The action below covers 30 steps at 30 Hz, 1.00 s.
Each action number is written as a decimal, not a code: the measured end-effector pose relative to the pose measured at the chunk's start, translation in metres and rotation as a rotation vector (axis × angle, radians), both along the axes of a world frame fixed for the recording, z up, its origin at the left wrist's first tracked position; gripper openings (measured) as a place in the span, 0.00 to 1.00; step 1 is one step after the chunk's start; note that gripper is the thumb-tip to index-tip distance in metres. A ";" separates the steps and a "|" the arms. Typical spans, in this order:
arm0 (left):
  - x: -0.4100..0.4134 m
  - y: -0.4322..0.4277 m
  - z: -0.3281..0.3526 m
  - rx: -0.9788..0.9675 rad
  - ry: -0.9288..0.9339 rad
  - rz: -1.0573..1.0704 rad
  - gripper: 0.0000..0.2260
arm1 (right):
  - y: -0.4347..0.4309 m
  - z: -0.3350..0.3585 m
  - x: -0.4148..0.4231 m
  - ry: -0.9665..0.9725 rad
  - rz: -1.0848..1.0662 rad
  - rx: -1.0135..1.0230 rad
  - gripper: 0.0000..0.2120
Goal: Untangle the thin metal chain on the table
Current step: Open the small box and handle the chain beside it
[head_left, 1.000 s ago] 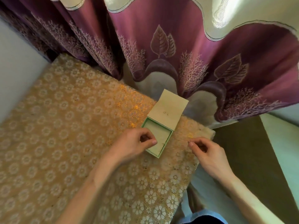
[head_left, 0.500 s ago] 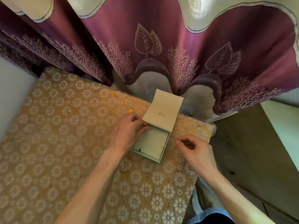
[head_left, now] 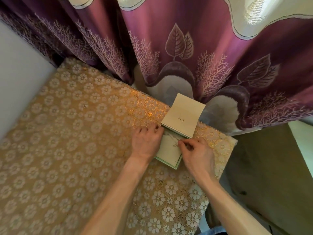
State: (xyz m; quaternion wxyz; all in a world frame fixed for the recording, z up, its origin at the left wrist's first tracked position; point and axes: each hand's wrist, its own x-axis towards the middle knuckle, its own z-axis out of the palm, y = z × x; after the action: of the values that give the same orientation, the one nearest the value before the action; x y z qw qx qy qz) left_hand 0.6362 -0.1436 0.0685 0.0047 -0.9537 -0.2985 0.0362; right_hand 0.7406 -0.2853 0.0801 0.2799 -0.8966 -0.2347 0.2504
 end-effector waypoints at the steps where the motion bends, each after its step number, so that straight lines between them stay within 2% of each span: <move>1: -0.001 -0.003 0.001 -0.033 -0.005 0.019 0.12 | 0.000 -0.001 -0.001 -0.047 0.025 -0.010 0.11; 4: -0.003 -0.013 0.005 -0.110 -0.015 0.030 0.19 | 0.001 -0.004 -0.002 -0.158 0.052 -0.015 0.09; 8: -0.006 -0.018 0.002 -0.149 0.005 -0.020 0.18 | -0.001 -0.009 -0.008 -0.215 0.063 -0.014 0.09; 12: -0.001 -0.018 0.008 -0.203 0.040 0.022 0.17 | -0.006 -0.008 -0.014 -0.258 0.089 -0.050 0.16; 15: 0.001 -0.017 0.010 -0.161 0.015 0.036 0.15 | -0.006 -0.006 -0.011 -0.267 0.108 -0.083 0.20; 23: 0.000 -0.009 0.013 -0.208 0.070 0.015 0.17 | -0.001 -0.003 -0.002 -0.263 0.149 -0.053 0.11; 30: -0.004 -0.008 0.006 -0.316 0.021 0.081 0.17 | -0.002 -0.001 0.001 -0.218 0.145 -0.060 0.11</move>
State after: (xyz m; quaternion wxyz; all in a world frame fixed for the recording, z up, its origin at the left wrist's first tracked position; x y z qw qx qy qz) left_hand 0.6323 -0.1512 0.0747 -0.1438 -0.9293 -0.3273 0.0926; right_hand 0.7413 -0.2869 0.0794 0.2071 -0.9071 -0.3204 0.1778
